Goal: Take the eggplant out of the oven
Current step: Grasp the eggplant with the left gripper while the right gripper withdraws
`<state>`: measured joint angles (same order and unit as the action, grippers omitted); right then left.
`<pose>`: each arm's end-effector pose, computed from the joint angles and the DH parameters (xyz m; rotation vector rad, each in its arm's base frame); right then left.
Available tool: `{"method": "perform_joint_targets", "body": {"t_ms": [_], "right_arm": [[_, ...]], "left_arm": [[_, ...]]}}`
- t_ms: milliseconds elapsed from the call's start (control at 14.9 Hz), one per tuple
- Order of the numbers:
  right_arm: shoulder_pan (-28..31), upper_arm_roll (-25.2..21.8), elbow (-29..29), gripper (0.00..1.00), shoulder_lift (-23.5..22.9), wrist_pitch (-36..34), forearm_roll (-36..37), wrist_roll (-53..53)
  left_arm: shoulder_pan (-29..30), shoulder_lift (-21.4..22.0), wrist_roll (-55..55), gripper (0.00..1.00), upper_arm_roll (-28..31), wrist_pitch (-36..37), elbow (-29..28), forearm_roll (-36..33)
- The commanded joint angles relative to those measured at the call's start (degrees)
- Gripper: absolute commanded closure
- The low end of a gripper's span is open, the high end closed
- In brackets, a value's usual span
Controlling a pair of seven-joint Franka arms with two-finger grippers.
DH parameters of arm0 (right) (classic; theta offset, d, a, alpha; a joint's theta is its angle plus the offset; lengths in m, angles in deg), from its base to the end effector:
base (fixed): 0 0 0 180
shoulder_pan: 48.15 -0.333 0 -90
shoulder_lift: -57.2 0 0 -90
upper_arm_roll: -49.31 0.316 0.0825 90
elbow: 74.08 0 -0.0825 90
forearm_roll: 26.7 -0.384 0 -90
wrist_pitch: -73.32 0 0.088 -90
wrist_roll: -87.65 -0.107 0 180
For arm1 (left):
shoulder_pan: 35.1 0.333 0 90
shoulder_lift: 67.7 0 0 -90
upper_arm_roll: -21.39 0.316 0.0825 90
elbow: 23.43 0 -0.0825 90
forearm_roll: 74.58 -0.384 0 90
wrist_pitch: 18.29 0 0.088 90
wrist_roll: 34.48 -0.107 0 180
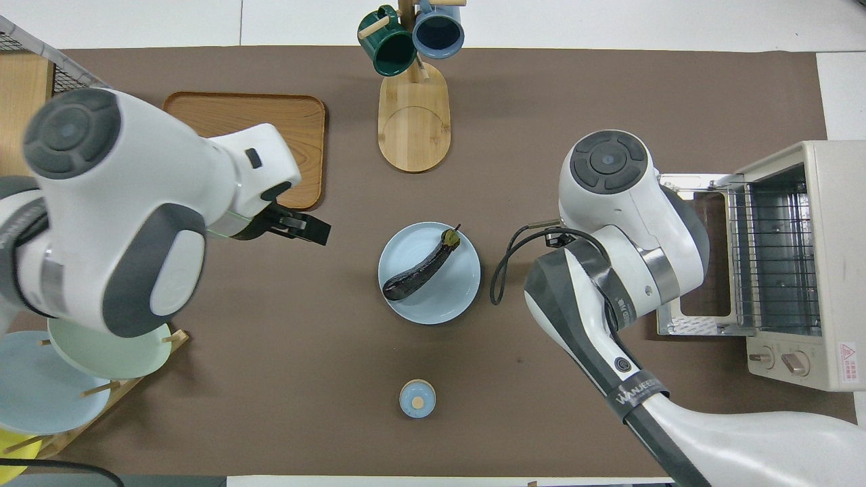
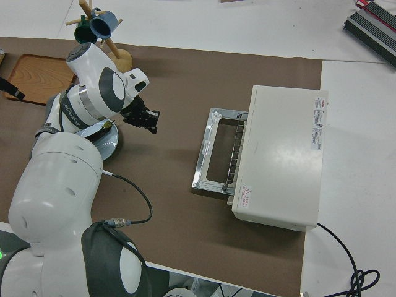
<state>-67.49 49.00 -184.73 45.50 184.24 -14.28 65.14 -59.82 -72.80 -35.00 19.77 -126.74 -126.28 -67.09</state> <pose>0.5524 0.1751 0.3690 2.8834 0.0537 -0.1692 0.5248 -0.2700 0.4950 2.9473 -0.6402 -0.0299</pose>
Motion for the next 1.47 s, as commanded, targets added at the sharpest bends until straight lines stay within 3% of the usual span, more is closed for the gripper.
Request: {"method": "perform_joint_targets", "body": {"t_ms": [0,201,803,1405], "right_arm": [[4.9,0.8,-8.1,1.0,3.8,6.1,2.0,1.2],[7.5,0.8,-13.1,1.0,4.1,12.3,3.7,1.4],[10.2,0.8,-15.3,1.0,3.7,16.1,6.4,2.3],[12.9,0.8,-17.4,1.0,3.7,19.6,7.8,5.6]], "left_arm": [[-5.6,-2.9,-2.4,0.0,1.0,-5.1,-2.3,1.7],[-9.8,-5.1,-4.9,0.0,1.0,-8.6,-4.6,1.6],[-13.6,-14.2,-13.0,0.0,0.9,-18.5,-4.6,4.5],[-15.0,-14.2,-15.2,0.0,1.0,-25.0,-10.4,4.5]]}}
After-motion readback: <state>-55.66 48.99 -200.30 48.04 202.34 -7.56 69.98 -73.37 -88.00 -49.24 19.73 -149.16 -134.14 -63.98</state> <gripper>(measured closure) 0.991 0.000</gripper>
